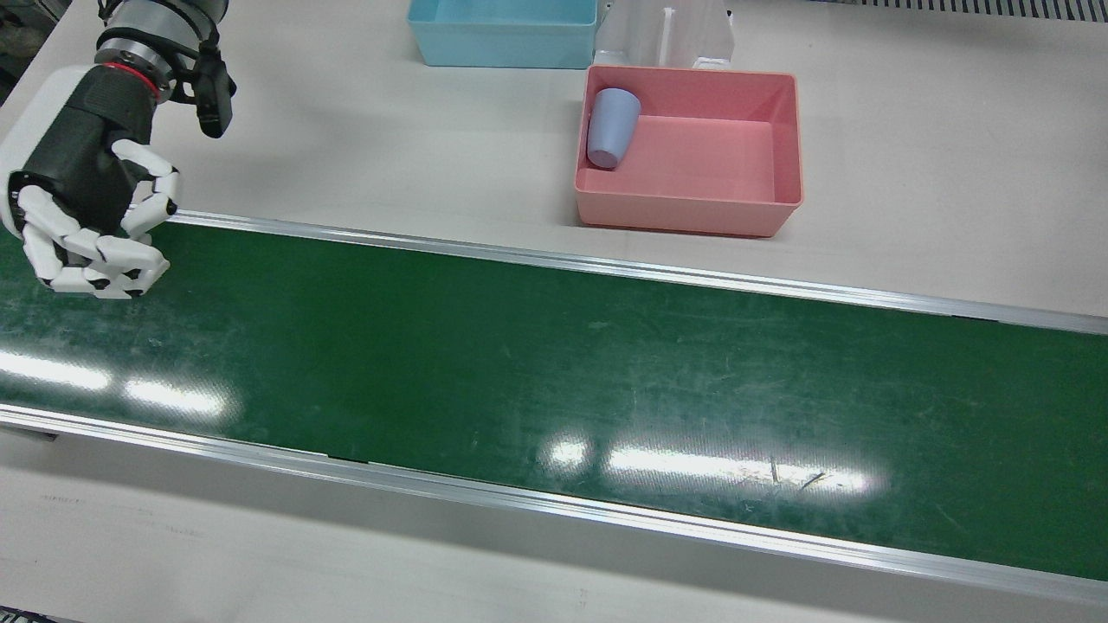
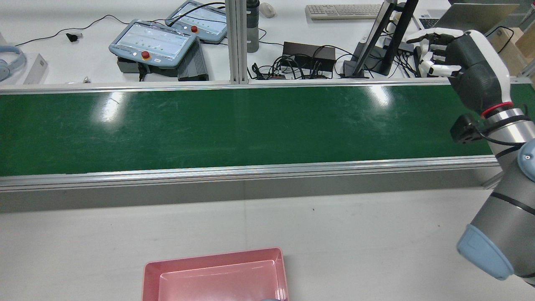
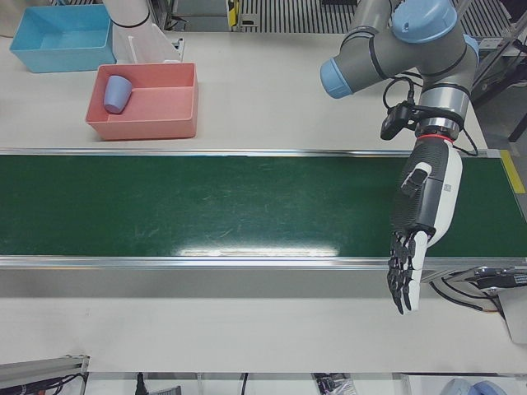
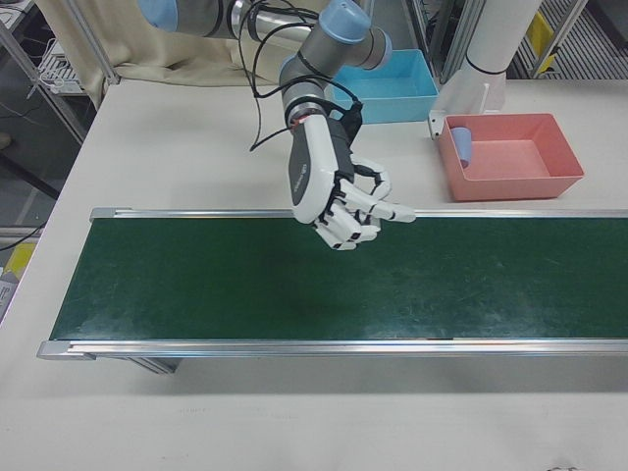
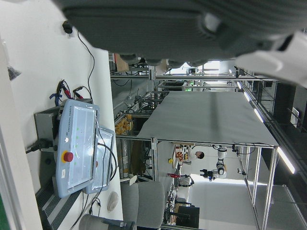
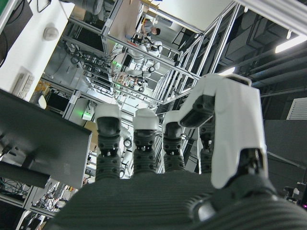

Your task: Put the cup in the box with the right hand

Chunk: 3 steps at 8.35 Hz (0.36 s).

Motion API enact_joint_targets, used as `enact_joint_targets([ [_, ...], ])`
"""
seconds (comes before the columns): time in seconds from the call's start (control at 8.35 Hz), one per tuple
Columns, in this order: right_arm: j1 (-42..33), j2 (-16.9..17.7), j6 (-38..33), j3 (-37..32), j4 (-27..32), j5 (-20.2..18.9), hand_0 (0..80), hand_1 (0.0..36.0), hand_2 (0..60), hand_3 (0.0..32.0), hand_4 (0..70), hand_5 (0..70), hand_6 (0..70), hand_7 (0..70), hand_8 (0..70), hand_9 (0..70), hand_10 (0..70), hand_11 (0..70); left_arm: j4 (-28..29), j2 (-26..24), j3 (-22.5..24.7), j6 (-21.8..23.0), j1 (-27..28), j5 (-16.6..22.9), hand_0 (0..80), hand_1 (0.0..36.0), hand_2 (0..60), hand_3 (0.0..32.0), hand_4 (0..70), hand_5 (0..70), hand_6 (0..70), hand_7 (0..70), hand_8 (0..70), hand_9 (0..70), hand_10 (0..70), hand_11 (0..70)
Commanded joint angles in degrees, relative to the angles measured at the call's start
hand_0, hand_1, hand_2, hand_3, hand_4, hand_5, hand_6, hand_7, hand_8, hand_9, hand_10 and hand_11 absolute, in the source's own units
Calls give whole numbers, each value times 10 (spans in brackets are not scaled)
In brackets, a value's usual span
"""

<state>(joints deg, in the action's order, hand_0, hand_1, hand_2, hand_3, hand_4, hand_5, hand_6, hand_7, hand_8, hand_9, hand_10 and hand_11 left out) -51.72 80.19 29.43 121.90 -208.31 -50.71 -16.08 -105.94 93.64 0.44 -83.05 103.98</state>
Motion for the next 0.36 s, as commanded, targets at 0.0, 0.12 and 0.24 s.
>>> enact_joint_targets([
  [0.0, -50, -7, -30, -53, -3, -86, 609, 360, 600, 0, 305, 247, 474, 700, 700, 700, 556, 700, -1, -1, 0, 0, 0, 0, 0, 0, 0, 0, 0, 0, 0, 0, 0, 0, 0, 0],
  [0.12, -45, -6, -46, -67, -3, -91, 604, 360, 600, 0, 318, 247, 477, 700, 700, 700, 558, 700, 0, 0, 0, 0, 0, 0, 0, 0, 0, 0, 0, 0, 0, 0, 0, 0, 0, 0],
  [0.24, -37, -6, -59, -71, -3, -97, 612, 360, 600, 0, 309, 248, 476, 700, 700, 700, 548, 700, 0, 0, 0, 0, 0, 0, 0, 0, 0, 0, 0, 0, 0, 0, 0, 0, 0, 0],
])
